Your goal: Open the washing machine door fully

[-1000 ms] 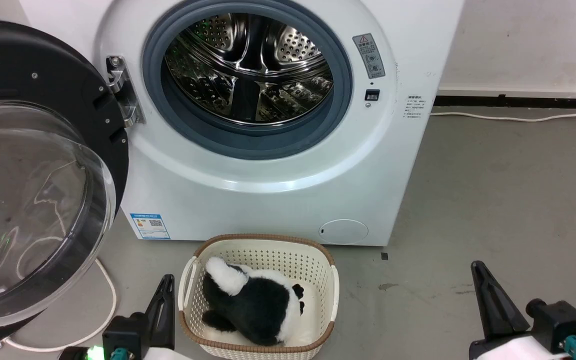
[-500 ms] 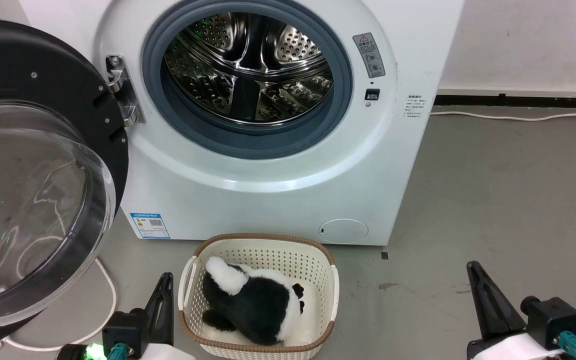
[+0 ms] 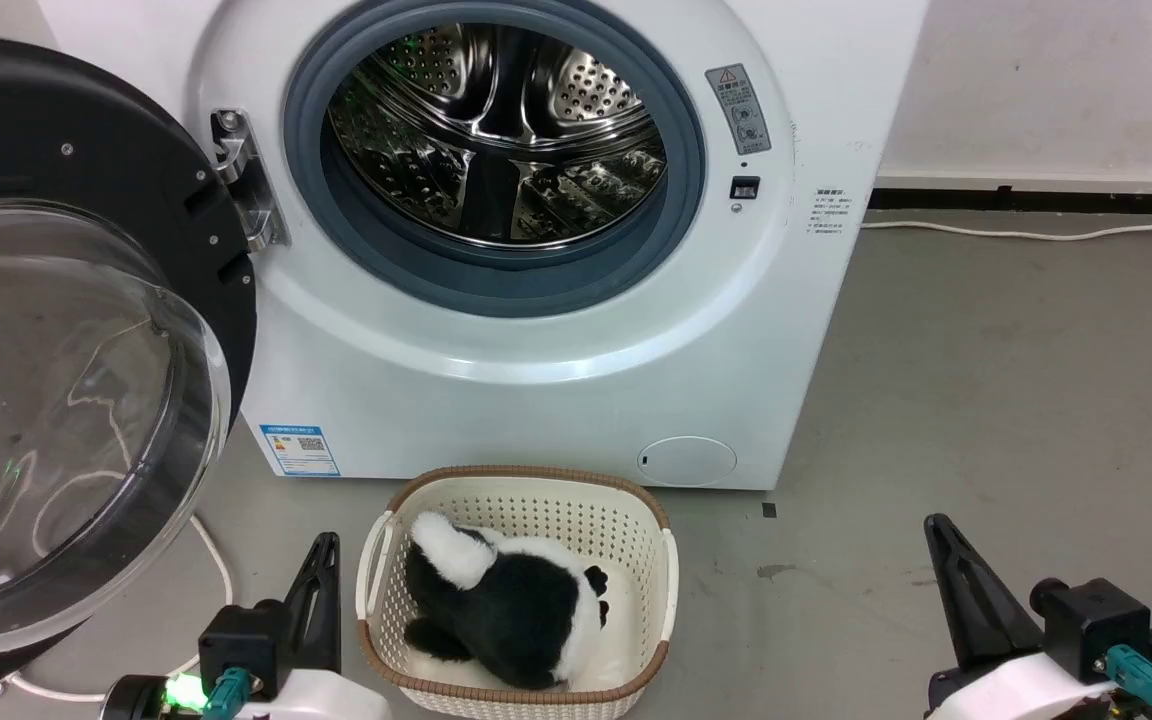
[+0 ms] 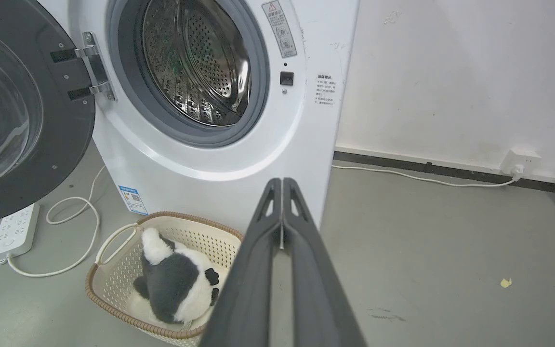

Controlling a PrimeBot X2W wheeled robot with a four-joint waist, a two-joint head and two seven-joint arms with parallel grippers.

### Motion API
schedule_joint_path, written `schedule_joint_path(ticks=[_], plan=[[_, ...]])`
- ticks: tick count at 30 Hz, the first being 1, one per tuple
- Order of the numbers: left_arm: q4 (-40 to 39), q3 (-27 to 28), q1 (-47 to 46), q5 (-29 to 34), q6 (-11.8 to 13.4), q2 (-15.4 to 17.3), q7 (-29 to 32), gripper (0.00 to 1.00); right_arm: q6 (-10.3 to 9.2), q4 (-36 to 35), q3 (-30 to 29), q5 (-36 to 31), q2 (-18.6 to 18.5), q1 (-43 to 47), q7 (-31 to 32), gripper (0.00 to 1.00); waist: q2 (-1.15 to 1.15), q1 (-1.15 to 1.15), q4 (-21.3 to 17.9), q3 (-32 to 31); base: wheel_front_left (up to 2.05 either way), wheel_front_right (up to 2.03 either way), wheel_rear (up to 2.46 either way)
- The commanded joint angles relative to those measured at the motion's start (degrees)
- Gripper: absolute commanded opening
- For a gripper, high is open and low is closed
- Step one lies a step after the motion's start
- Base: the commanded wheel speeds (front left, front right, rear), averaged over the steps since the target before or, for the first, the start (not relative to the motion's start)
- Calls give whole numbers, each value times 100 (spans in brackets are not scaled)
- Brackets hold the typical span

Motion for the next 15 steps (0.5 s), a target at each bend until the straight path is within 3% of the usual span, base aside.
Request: schedule_joint_path(ticks=[1,15], plan=[[-33,15,-122,47,-34,-36,46,0,3,-9,17,-43,5,-101,47,0,0,0,0,1,0,0,0],[-73,72,-201,89,-50,-58,210,0,4,-11,34,-125,6,-177,212,0,0,0,-3,10,0,0,0]])
